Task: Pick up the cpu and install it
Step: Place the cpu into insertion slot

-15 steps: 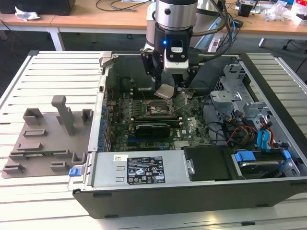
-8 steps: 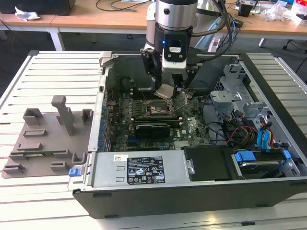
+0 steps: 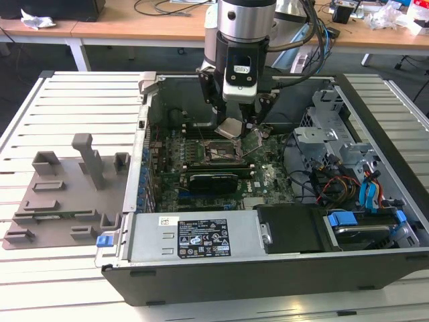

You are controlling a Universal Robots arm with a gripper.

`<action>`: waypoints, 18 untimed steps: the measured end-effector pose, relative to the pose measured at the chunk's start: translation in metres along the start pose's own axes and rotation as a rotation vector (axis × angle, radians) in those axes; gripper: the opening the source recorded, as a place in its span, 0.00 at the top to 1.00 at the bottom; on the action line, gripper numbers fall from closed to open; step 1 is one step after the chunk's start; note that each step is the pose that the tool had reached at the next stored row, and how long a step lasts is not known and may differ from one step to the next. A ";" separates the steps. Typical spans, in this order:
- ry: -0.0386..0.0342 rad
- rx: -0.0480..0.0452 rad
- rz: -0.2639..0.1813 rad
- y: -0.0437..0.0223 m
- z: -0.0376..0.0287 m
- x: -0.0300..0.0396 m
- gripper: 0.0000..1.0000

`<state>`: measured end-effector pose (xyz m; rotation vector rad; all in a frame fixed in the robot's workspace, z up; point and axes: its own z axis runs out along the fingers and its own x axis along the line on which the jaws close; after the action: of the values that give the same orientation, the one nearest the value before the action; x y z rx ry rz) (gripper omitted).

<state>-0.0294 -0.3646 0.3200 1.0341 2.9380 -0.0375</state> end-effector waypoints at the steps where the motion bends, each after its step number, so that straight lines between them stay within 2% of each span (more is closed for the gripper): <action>1: 0.0001 0.0002 0.006 0.0000 0.0000 0.0000 0.45; 18: 0.0011 0.0037 0.099 0.0000 0.0002 0.0000 0.45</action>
<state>-0.0294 -0.3646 0.3198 1.1794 2.8839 -0.0403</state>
